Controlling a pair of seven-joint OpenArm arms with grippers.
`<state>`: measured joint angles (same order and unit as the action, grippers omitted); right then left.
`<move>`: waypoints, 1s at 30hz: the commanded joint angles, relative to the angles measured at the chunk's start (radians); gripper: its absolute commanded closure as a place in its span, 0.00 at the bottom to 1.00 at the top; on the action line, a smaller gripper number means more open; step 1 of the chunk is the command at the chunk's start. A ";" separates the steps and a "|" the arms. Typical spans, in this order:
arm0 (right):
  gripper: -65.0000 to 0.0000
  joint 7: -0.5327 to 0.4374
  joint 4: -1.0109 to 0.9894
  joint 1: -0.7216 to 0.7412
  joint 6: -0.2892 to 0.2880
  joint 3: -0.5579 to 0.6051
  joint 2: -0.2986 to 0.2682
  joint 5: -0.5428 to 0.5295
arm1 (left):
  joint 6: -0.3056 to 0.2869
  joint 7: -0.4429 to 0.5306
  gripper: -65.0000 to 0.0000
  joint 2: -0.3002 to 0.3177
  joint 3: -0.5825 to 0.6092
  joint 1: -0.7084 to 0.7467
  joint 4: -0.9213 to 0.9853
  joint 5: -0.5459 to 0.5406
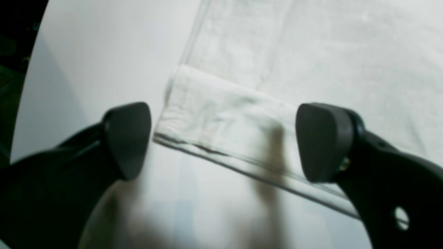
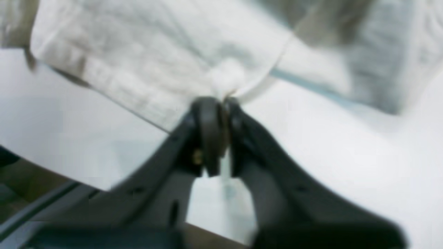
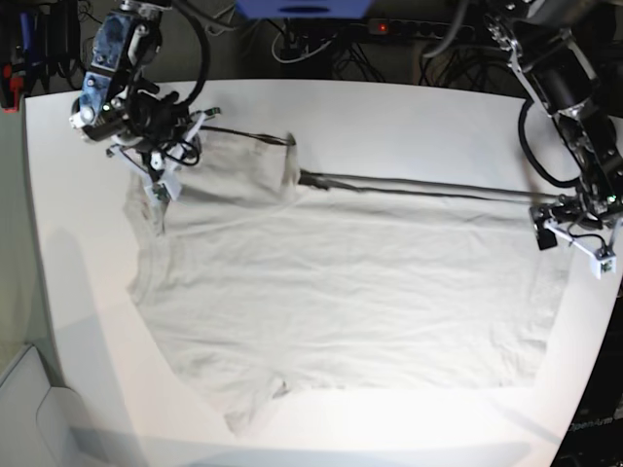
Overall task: Layout the t-shirt on the table in an organized manner, then fold the t-shirt properly
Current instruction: 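Lay the folded edge down and move the right gripper along the fold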
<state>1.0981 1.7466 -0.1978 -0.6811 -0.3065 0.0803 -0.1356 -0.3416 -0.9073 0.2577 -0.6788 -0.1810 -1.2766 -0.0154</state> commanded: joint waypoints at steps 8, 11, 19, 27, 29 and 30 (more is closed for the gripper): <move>1.00 0.037 0.011 0.010 -0.017 0.050 0.000 0.009 | 0.005 0.015 0.00 0.021 -0.003 -0.019 -0.021 -0.005; 1.00 0.040 0.019 0.050 -0.017 0.048 -0.003 0.009 | 0.005 0.015 0.00 0.024 -0.005 -0.019 -0.021 -0.005; 1.00 0.095 0.016 0.209 -0.017 0.050 -0.024 0.009 | 0.000 0.007 0.00 0.024 -0.065 -0.027 -0.021 -0.005; 1.00 0.159 -0.009 0.400 -0.017 0.051 -0.035 0.015 | -0.003 0.007 0.00 0.030 -0.065 -0.022 -0.021 -0.001; 1.00 0.159 -0.061 0.453 -0.017 0.051 -0.044 0.015 | -0.003 0.007 0.00 0.030 -0.065 -0.022 -0.022 -0.001; 1.00 0.158 -0.092 0.475 -0.017 0.051 -0.046 0.015 | -0.003 0.007 0.00 0.030 -0.065 -0.021 -0.022 -0.001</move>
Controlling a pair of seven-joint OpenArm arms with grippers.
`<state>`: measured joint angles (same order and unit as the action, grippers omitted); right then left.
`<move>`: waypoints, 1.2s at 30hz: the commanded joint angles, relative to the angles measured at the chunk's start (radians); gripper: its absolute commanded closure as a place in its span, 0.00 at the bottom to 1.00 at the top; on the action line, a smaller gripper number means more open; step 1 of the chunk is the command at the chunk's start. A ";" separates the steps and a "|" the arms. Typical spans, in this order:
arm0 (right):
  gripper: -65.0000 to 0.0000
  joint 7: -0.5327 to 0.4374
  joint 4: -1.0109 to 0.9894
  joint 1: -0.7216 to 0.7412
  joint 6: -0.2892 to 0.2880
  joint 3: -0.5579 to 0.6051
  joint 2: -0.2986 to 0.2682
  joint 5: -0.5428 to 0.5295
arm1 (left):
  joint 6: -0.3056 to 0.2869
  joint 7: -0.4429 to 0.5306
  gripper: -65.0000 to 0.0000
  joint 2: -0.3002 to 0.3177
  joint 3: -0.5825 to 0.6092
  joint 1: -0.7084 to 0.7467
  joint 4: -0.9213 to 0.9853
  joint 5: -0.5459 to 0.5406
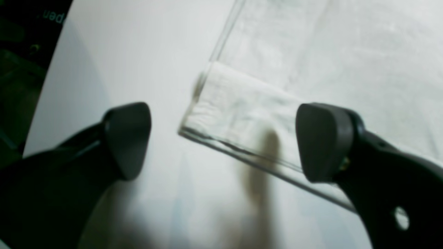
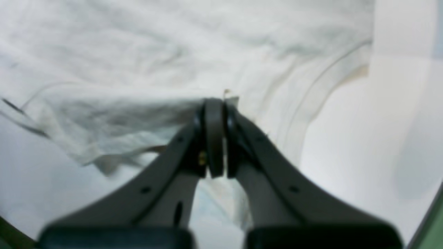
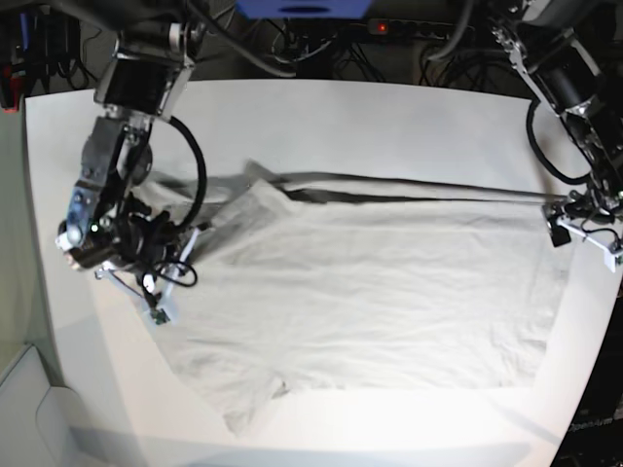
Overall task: Layout the t-shirt on the table in an organized manner, then fold the t-shirt properly
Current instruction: 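Lay the folded edge down and move the right gripper along the fold, then release the fold with the right gripper and regrasp the folded edge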
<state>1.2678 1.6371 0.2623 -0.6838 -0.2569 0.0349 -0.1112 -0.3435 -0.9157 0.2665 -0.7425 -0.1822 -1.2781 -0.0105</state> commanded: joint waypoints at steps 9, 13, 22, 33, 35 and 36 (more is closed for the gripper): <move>1.00 -0.063 -0.222 0.182 -0.014 0.001 -0.040 -0.009 | -0.001 0.014 0.00 0.035 -0.002 0.011 -0.137 -0.004; 1.00 -0.079 -0.295 0.237 -0.014 -0.002 -0.046 -0.009 | -0.001 0.014 0.00 0.037 -0.002 0.011 -0.148 -0.004; 1.00 -0.139 -0.374 0.297 -0.014 -0.003 -0.049 -0.014 | -0.002 0.014 0.00 0.037 -0.002 0.031 -0.153 -0.003; 1.00 -0.156 -0.375 0.277 -0.014 -0.005 -0.049 -0.009 | -0.002 0.014 0.00 0.037 -0.001 0.053 -0.150 -0.003; 0.97 -0.156 -0.375 0.265 -0.014 -0.005 -0.060 -0.011 | -0.002 0.014 0.00 0.037 -0.001 0.053 -0.150 -0.003; 0.93 -0.155 -0.375 0.262 -0.014 -0.003 -0.062 -0.011 | -0.002 0.014 0.00 0.037 -0.001 0.056 -0.151 -0.003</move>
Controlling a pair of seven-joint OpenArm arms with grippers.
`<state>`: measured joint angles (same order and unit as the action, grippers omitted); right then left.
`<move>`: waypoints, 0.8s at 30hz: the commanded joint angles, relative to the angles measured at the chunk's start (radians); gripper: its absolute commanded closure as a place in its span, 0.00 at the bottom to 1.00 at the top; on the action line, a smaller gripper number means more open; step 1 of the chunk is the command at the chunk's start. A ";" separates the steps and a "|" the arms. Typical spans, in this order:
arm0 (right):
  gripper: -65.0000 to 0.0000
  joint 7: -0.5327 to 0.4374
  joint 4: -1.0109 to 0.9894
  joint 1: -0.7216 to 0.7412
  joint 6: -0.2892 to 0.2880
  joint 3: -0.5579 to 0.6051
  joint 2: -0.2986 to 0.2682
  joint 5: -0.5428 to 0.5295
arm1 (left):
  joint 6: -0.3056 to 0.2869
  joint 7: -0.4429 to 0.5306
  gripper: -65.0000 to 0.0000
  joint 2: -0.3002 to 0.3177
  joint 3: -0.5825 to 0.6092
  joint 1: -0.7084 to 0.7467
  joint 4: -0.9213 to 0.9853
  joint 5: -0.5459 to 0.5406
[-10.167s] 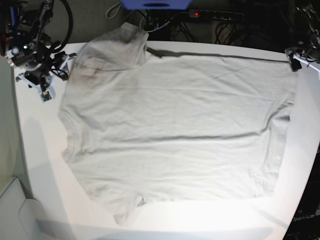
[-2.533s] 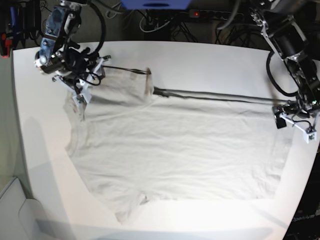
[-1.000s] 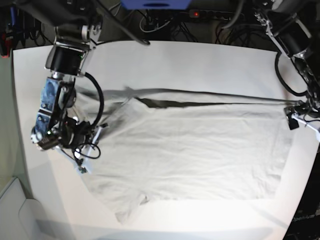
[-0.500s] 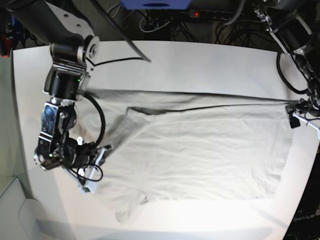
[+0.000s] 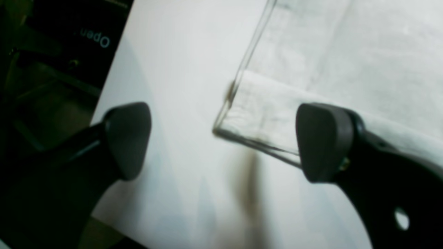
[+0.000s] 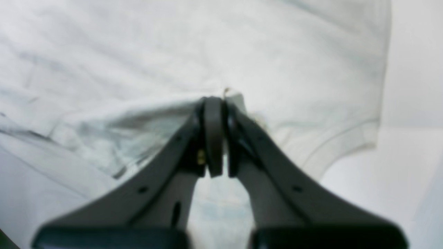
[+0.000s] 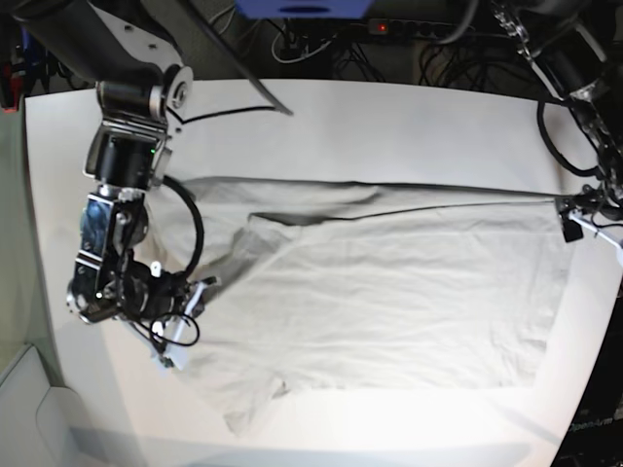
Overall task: Layout the t-shirt on the table in an organized manner, then fold the t-shirt properly
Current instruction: 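Release the fold with the right gripper and regrasp the folded edge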
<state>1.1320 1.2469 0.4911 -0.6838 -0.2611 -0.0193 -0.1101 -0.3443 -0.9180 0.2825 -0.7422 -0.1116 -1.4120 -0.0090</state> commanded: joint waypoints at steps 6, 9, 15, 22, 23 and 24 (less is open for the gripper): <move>0.54 -0.007 0.026 0.004 -0.014 0.001 -0.011 -0.013 | -0.002 0.017 0.00 0.042 -0.001 -0.001 -0.019 -0.010; 0.42 0.026 0.026 -0.006 -0.014 0.000 -0.035 -0.017 | -0.003 0.017 0.00 0.050 -0.003 0.008 -0.019 -0.007; 0.39 0.056 0.193 -0.118 -0.014 -0.002 -0.060 -0.017 | -0.003 0.021 0.00 0.067 -0.003 0.054 -0.019 -0.013; 0.39 0.075 0.482 -0.352 -0.014 -0.002 -0.067 -0.012 | -0.005 0.029 0.00 0.076 -0.004 0.088 -0.014 -0.013; 0.39 0.075 0.511 -0.383 -0.014 -0.002 -0.067 -0.012 | -0.005 0.029 0.00 0.083 -0.004 0.088 -0.008 -0.013; 0.39 0.075 0.537 -0.408 -0.014 -0.002 -0.067 -0.012 | -0.005 0.029 0.00 0.083 -0.004 0.088 -0.006 -0.013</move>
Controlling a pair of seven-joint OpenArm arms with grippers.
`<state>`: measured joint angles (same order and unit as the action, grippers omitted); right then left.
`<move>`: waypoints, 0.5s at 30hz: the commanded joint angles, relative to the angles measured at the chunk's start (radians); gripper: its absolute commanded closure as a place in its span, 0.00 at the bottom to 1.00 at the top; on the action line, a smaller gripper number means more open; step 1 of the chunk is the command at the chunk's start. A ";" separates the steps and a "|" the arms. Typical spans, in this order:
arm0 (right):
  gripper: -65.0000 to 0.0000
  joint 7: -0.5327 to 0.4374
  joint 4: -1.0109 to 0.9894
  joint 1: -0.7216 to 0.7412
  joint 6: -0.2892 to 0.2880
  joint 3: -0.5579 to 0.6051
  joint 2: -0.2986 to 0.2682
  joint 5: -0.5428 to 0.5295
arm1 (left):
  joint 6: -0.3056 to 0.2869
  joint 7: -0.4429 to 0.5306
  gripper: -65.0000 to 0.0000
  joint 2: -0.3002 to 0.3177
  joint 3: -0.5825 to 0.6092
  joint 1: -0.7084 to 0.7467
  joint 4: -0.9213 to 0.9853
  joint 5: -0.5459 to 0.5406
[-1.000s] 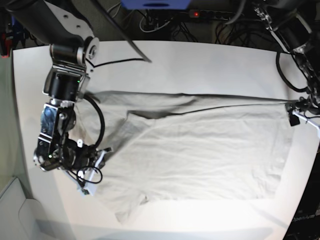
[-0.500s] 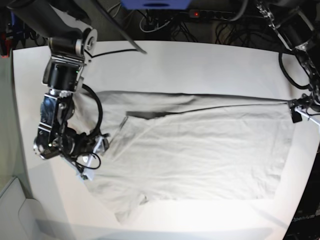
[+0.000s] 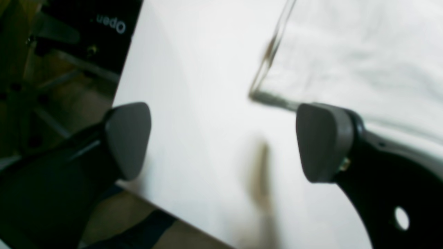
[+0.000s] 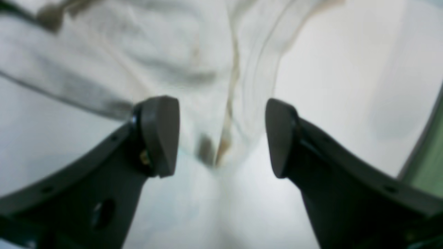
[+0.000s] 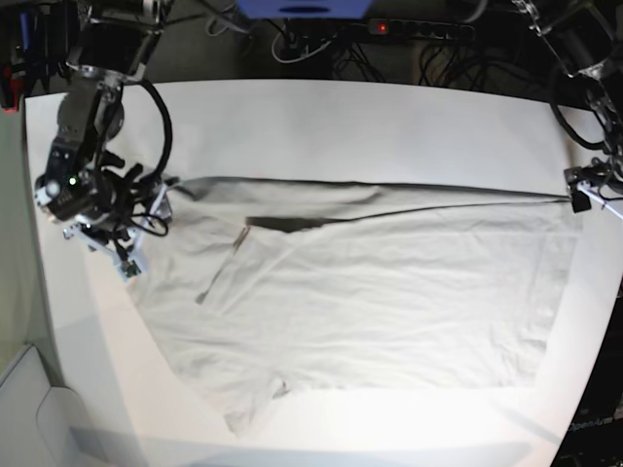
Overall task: Layout the t-shirt on the table in an organized manner, then fold the t-shirt properly
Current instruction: 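Release the fold with the right gripper and regrasp the folded edge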
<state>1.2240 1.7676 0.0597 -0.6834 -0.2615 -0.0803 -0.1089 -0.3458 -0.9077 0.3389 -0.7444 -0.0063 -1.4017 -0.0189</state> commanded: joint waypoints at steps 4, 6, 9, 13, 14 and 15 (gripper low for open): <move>0.39 -0.019 0.054 -0.042 -0.015 -0.003 -0.006 -0.013 | -0.003 0.019 0.00 0.030 0.000 -0.021 -0.017 -0.003; 0.39 -0.020 0.051 -0.059 -0.015 -0.023 -0.006 -0.013 | -0.003 0.020 0.00 0.029 0.000 -0.024 -0.017 -0.003; 0.39 -0.039 0.051 -0.067 -0.015 -0.049 -0.003 -0.013 | -0.003 0.020 0.00 0.027 0.001 -0.025 -0.015 -0.003; 0.39 -0.068 0.024 -0.080 -0.015 -0.055 -0.003 -0.013 | -0.003 0.020 0.00 0.025 0.003 -0.028 0.022 -0.003; 0.39 -0.068 0.008 -0.080 -0.015 -0.055 -0.003 -0.013 | -0.003 0.022 0.00 0.025 0.003 -0.030 0.032 -0.003; 0.39 -0.068 -0.005 -0.082 -0.015 -0.055 -0.003 -0.015 | -0.003 0.025 0.00 0.025 0.003 -0.030 0.040 -0.003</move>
<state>1.1690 1.7454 -0.0319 -0.6834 -0.3141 -0.0769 -0.1120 -0.3458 -0.9005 0.3447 -0.7383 -0.0223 -1.3460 -0.0200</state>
